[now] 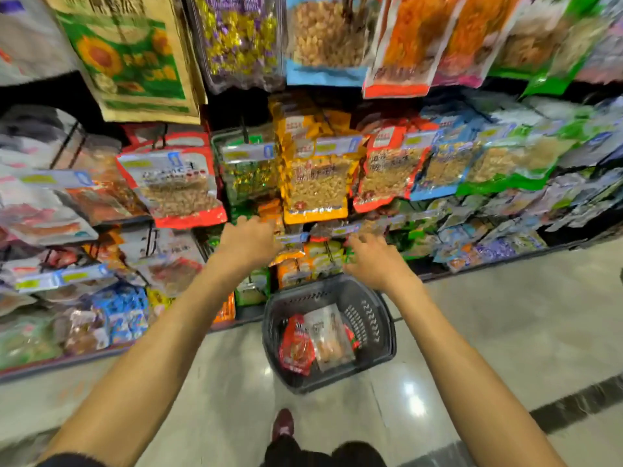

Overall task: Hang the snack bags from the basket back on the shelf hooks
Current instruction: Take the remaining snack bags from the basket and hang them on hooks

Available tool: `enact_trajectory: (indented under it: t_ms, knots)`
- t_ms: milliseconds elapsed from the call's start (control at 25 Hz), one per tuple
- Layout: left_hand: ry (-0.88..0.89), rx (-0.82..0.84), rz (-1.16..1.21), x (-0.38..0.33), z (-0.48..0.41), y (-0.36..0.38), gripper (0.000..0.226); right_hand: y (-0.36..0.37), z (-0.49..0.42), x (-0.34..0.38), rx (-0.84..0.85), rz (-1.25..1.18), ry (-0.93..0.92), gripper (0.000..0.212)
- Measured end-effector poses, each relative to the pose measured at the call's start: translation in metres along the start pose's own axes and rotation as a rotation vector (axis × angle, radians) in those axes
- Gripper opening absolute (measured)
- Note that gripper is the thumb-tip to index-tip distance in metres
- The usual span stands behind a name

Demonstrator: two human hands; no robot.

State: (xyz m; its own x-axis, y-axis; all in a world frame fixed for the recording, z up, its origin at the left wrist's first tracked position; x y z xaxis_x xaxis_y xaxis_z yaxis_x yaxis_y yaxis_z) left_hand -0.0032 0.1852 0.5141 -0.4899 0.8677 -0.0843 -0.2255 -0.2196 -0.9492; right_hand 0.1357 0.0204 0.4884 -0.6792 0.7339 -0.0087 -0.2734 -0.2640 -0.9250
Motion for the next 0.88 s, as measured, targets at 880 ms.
enact_trajectory:
  t_ms: [880]
  knots:
    - [-0.338, 0.436, 0.437, -0.078, -0.102, 0.449, 0.051, 0.4, -0.152, -0.12, 0.618, 0.081, -0.17, 0.049]
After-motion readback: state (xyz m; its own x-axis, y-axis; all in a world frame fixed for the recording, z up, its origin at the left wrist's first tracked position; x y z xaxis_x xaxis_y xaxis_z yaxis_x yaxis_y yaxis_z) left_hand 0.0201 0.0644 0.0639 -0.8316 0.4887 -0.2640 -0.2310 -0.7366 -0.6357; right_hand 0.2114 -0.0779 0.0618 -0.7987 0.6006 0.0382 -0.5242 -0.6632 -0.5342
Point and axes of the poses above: each hand's wrist, its own z-axis away from the middle knuckle, its own y-axis out of the palm, x = y × z, the point moved 8 cm from there along -z, towards the middle knuckle, and after that the axes turned 10 degrees about y, right-handed, at the moved point
